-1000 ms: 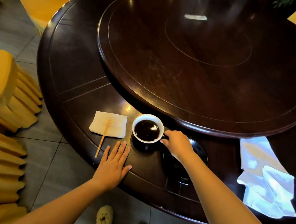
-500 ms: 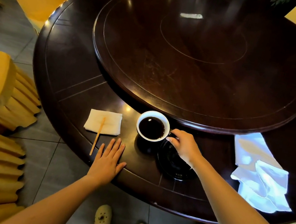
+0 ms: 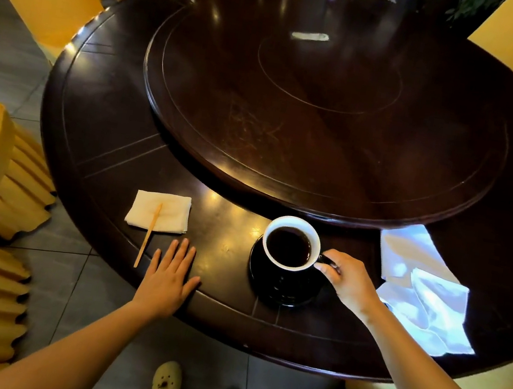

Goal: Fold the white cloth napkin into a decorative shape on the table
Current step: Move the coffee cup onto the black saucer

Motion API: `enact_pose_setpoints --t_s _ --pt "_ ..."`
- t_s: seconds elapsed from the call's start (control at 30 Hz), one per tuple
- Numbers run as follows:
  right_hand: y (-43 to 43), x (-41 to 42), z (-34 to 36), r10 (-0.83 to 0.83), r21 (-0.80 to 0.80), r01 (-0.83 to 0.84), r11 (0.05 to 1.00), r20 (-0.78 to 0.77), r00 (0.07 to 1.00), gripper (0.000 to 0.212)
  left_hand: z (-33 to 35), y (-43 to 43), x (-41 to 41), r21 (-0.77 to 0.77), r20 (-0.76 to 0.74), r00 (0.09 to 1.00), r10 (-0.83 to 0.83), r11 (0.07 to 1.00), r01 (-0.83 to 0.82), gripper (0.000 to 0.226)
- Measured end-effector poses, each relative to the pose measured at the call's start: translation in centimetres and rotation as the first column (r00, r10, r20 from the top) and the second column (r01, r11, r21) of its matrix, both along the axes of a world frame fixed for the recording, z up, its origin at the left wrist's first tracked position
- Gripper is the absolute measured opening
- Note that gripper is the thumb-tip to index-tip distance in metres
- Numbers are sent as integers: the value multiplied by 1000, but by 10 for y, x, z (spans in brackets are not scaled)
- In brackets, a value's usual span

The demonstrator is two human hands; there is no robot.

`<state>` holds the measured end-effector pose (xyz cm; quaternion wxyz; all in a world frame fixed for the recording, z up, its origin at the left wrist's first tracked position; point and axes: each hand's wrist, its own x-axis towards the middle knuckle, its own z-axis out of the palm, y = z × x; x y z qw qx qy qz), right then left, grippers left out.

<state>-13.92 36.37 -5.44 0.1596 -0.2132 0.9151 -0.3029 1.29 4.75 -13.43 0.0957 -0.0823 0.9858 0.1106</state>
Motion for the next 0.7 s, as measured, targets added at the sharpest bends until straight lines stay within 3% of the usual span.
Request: enact_pose_setpoints --t_s 0.13,0.37,0.7 --pt "12 4 -8 1 28 -1 1000 4 1000 19 0 13 2 23 -22 998 58 998 -57 99" --pt "19 10 -11 27 1 -27 1000 11 1000 19 -1 59 9 -30 1 1000 -13 999 13 69" --pt "22 12 -17 32 -93 -24 995 83 996 21 -8 81 17 -64 -23 1000 21 998 -23 69"
